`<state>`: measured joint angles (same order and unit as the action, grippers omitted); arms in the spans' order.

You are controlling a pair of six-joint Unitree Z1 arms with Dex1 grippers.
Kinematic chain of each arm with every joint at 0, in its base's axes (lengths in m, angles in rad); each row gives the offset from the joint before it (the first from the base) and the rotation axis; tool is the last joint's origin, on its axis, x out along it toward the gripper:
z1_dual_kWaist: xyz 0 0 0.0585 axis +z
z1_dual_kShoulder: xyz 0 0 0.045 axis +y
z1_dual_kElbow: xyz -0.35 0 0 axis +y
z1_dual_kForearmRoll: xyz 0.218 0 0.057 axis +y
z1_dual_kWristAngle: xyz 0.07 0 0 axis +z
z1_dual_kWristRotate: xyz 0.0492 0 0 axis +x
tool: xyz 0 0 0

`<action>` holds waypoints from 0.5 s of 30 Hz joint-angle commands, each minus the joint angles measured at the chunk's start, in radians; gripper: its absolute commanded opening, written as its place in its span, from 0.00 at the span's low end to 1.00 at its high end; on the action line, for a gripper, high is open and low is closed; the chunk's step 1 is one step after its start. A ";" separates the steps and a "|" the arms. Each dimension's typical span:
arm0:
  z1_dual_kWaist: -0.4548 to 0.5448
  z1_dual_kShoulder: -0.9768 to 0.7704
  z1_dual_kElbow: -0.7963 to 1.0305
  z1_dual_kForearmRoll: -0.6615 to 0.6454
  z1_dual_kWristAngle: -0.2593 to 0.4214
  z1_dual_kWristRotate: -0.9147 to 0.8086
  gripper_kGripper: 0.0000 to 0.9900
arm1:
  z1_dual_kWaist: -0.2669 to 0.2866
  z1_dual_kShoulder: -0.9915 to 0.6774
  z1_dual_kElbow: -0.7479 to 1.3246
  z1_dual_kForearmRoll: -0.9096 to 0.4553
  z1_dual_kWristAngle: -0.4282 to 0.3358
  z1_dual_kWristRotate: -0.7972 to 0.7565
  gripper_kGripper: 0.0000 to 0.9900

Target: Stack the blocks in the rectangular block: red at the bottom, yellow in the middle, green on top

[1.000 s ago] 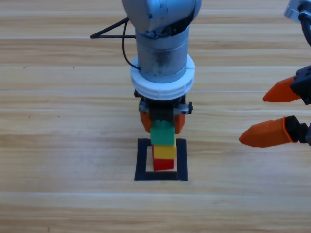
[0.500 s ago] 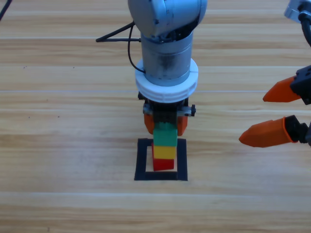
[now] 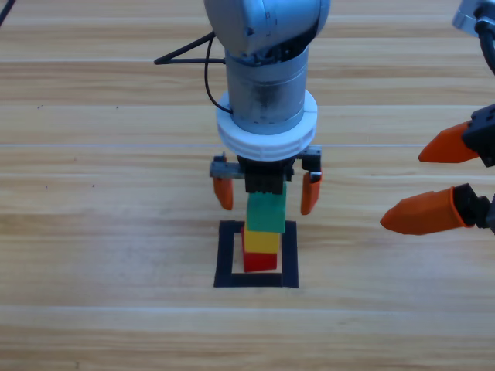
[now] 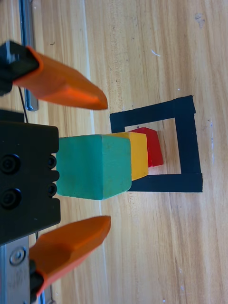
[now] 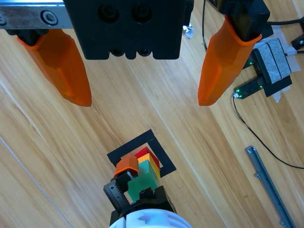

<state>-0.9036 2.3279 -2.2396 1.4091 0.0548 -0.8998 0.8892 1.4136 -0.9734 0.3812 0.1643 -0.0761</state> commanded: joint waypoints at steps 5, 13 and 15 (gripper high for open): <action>-0.015 -0.028 0.011 0.004 0.023 0.018 1.00 | -0.026 0.036 0.024 -0.015 0.009 -0.001 1.00; 0.038 -0.182 -0.034 0.005 0.037 0.078 1.00 | -0.026 0.045 0.022 -0.015 0.009 -0.002 1.00; 0.061 -0.237 -0.031 0.005 0.037 0.102 1.00 | -0.026 0.045 0.022 -0.015 0.009 -0.002 1.00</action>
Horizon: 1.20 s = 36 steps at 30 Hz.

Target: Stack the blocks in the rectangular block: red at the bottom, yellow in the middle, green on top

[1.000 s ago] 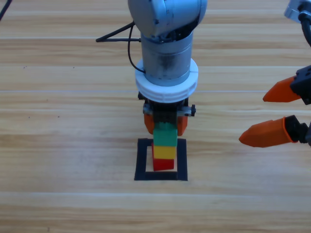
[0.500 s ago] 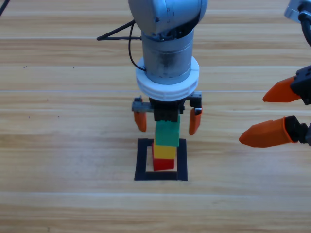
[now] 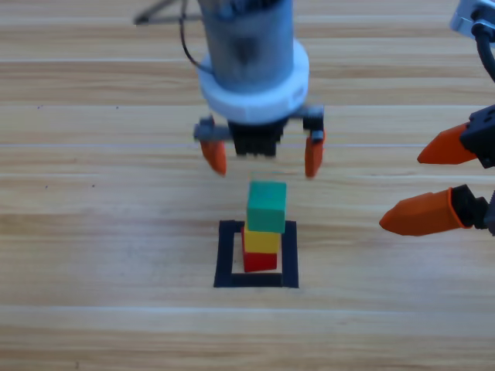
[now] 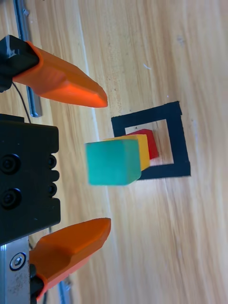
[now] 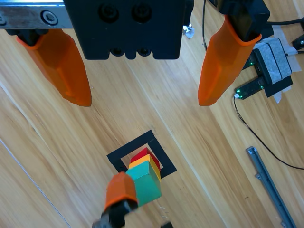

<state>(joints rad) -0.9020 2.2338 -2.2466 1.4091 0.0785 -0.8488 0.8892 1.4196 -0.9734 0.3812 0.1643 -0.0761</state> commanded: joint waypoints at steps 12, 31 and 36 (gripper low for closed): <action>0.089 -0.675 0.625 -0.383 -0.080 0.281 1.00 | -0.026 0.052 0.022 -0.015 0.009 -0.007 1.00; -0.147 -0.668 0.892 -0.582 0.004 0.264 1.00 | 0.011 0.036 -0.025 0.038 0.030 -0.056 1.00; -0.147 -0.669 0.889 -0.582 0.007 0.257 1.00 | 0.016 0.025 -0.022 0.038 0.032 -0.059 1.00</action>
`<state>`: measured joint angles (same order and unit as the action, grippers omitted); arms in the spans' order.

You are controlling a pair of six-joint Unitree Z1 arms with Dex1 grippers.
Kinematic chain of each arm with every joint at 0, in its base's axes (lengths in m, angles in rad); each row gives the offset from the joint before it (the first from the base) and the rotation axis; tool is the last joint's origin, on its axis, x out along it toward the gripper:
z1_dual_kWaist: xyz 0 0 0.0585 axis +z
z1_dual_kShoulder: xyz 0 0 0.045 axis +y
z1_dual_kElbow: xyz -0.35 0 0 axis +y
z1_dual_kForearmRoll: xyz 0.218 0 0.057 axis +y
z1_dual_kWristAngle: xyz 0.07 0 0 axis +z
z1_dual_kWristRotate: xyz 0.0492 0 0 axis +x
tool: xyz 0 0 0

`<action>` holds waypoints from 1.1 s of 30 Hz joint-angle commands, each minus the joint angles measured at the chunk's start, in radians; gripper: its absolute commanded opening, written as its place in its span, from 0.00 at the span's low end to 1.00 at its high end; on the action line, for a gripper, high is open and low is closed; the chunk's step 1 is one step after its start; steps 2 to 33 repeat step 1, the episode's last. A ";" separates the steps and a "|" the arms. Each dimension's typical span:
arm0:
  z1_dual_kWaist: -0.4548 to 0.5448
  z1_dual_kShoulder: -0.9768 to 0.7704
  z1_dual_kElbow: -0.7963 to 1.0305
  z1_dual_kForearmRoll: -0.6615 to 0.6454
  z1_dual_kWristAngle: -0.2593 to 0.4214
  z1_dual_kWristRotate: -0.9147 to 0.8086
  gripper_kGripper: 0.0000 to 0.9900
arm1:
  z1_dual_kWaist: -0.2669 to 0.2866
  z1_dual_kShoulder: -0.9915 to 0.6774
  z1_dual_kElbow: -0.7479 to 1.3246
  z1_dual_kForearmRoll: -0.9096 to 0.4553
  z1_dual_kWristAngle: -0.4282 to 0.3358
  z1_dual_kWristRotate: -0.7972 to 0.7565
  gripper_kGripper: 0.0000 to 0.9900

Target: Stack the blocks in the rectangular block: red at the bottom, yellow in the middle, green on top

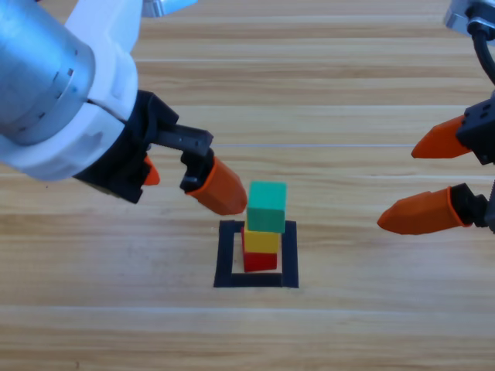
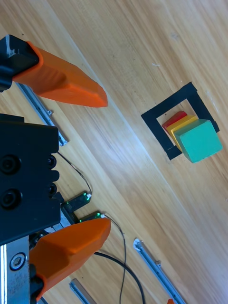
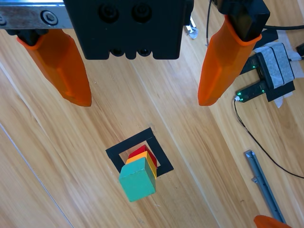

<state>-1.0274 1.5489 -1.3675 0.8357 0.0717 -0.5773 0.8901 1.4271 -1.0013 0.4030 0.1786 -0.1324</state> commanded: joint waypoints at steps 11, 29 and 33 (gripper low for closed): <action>-0.022 0.016 0.011 -0.009 0.016 -0.018 1.00 | 0.015 0.018 0.007 0.016 0.018 -0.003 1.00; -0.022 0.016 0.011 -0.009 0.016 -0.018 1.00 | 0.015 0.018 0.007 0.016 0.018 -0.003 1.00; -0.022 0.016 0.011 -0.009 0.016 -0.018 1.00 | 0.015 0.018 0.007 0.016 0.018 -0.003 1.00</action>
